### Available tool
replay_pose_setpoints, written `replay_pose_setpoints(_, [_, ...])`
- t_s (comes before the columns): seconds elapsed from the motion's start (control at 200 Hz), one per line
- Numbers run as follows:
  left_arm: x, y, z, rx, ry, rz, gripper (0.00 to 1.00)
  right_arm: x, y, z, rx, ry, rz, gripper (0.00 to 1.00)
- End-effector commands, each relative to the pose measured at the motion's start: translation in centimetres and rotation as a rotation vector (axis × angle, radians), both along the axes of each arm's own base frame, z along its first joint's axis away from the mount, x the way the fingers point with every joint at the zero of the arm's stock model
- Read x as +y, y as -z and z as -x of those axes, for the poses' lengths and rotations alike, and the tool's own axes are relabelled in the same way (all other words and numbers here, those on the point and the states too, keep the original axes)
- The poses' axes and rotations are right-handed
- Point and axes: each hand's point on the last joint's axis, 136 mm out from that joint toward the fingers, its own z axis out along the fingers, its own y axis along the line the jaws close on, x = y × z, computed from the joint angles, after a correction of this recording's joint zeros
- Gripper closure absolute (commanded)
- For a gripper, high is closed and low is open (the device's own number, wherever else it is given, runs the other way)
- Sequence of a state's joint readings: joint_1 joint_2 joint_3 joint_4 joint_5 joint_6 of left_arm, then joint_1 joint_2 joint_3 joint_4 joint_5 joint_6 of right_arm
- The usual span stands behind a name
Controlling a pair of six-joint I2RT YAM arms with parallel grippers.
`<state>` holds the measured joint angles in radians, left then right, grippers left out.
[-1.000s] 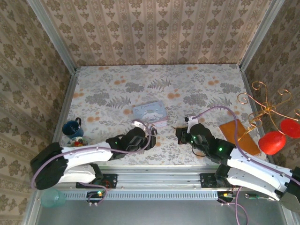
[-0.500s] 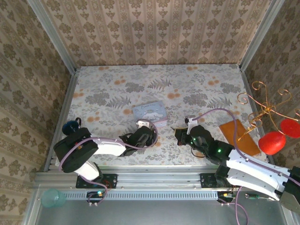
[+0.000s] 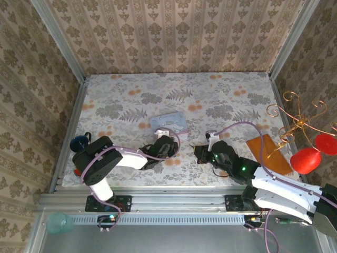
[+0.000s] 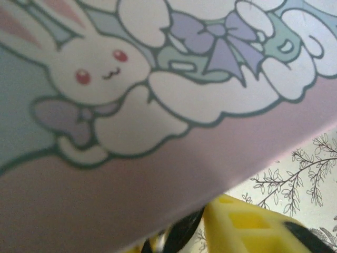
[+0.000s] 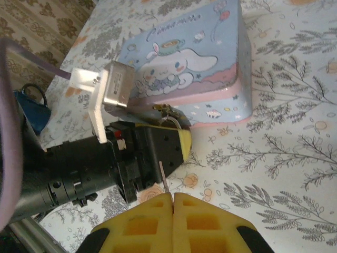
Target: Unlock the padlock with the key
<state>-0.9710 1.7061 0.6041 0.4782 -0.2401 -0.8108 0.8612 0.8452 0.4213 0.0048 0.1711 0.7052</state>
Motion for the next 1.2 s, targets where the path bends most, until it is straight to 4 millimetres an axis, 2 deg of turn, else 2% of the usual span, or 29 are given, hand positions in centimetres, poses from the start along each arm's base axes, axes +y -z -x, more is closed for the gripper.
replay_pose_setpoints(0.0, [-1.6, 1.0, 0.0, 0.055, 0.028, 0.065, 0.74, 0.1, 1.2, 0.1, 0.042, 0.014, -0.022, 1.00])
replay_pose_setpoints(0.22, [-1.6, -0.8, 0.4, 0.044, 0.034, 0.120, 0.90, -0.2, 3.9, 0.0, 0.146, 0.091, -0.042, 1.00])
replay_pose_setpoints(0.425, [-2.0, -3.8, 1.4, 0.040, 0.052, 0.223, 0.95, 1.1, 6.3, -0.1, 0.262, 0.131, -0.168, 1.00])
replay_pose_setpoints(0.53, [-2.3, -4.5, 2.1, 0.082, 0.063, 0.311, 0.97, 2.0, 6.6, -0.3, 0.285, 0.132, -0.224, 1.00])
replay_pose_setpoints(0.83, [-3.1, -5.4, 3.7, 0.199, 0.068, 0.487, 0.96, 2.9, 7.0, -1.1, 0.279, 0.140, -0.293, 1.00])
replay_pose_setpoints(1.195, [-3.7, -7.3, 3.8, 0.254, 0.056, 0.692, 0.97, 3.8, 7.6, -0.2, 0.385, 0.122, -0.385, 1.00])
